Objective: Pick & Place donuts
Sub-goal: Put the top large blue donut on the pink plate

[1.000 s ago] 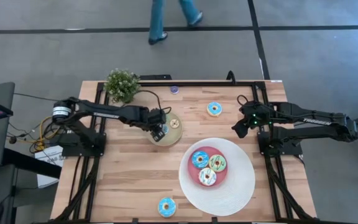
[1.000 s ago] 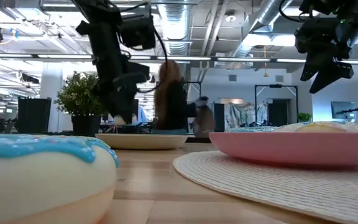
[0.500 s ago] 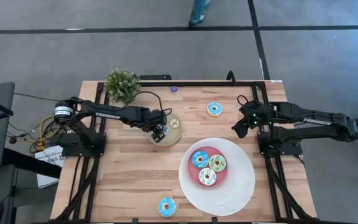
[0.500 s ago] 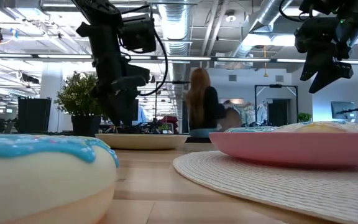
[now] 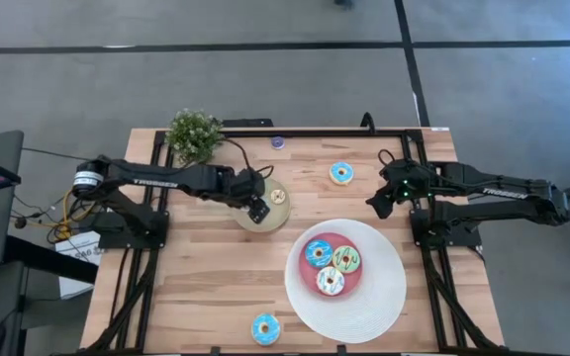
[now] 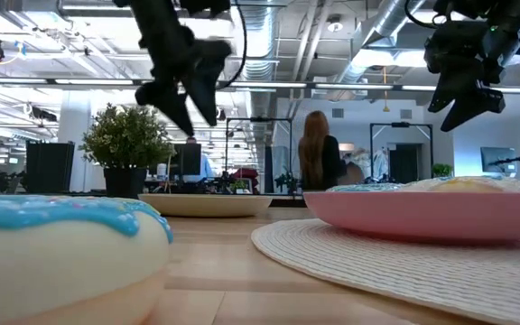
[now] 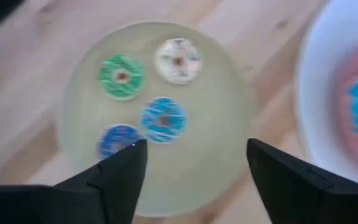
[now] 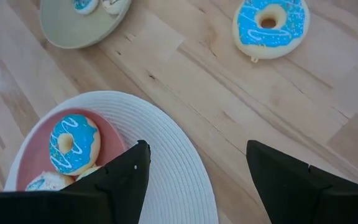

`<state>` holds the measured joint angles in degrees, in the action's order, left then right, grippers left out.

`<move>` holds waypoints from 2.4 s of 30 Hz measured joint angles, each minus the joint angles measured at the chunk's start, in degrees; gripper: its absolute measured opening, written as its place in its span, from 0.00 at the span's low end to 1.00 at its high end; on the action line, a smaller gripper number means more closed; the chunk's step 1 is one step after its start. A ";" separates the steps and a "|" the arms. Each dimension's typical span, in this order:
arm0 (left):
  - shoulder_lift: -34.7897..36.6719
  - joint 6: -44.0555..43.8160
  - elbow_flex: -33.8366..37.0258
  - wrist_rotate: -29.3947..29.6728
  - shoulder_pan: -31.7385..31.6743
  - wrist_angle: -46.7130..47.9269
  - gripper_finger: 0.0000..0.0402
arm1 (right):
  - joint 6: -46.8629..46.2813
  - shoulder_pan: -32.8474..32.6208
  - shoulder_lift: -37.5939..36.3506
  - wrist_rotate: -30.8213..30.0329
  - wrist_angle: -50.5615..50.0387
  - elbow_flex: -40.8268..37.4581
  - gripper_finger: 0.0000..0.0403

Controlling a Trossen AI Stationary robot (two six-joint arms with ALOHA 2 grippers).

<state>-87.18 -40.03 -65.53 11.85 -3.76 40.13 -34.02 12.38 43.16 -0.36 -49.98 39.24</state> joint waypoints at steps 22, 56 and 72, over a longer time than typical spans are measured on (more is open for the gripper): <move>-0.07 2.04 -2.67 -3.55 19.96 -8.94 0.00 | -0.02 0.02 1.50 -7.81 5.49 0.00 0.63; 19.99 -6.88 20.06 8.01 30.57 -12.07 0.00 | 13.05 24.13 55.21 -2.35 8.16 21.11 0.64; 21.38 -9.36 20.10 11.46 33.43 -7.10 0.00 | 12.44 23.61 60.67 -1.15 8.47 22.47 0.52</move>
<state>-65.80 -49.39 -45.43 23.31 29.67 33.04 -21.58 35.99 103.83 -1.51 -41.51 61.71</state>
